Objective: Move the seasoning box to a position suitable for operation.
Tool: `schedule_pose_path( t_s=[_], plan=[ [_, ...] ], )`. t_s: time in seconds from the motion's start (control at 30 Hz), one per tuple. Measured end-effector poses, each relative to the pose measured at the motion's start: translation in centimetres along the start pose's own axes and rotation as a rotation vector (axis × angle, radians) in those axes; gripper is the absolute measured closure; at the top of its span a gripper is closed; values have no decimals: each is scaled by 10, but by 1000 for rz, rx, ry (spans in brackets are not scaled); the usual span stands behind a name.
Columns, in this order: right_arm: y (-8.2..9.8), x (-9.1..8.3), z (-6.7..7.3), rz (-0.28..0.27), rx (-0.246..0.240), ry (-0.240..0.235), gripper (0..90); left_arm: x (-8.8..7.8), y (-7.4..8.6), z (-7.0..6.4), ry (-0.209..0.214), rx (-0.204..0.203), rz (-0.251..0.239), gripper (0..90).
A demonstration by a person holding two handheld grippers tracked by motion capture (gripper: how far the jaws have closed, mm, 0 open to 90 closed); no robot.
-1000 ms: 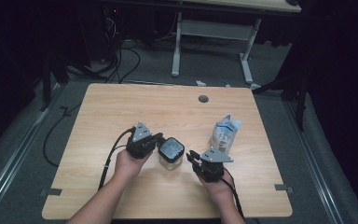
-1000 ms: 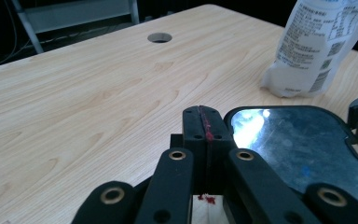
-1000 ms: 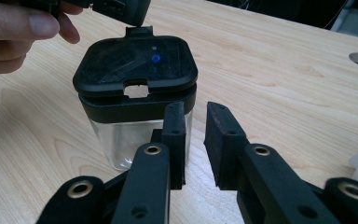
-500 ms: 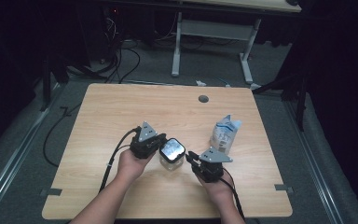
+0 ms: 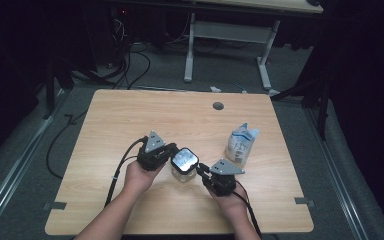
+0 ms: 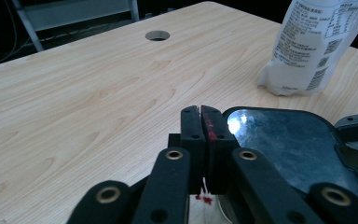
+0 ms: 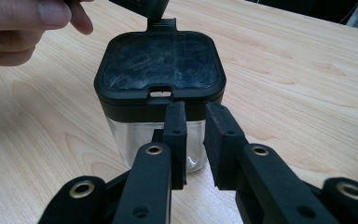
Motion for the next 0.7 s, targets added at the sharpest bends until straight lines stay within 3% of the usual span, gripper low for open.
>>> schedule_pose_path(
  t_s=[0.27, 0.7],
  plan=[
    [0, 0, 2, -3, -14, 1, 894, 0, 1, 0, -1, 1, -2, 900],
    [-1, 0, 1, -16, -11, 0, 881, 1, 1, 0, -1, -7, -23, 900]
  ],
)
Point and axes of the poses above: each handheld gripper's, and its own axes: x roughly forward along the jaws, y roughly out of its underside, z roughly to its left, the point moved 7 cm from there along x, roughly forward along the jaws, and after that the axes turned 1 degree about z, right-handed, at the moved point
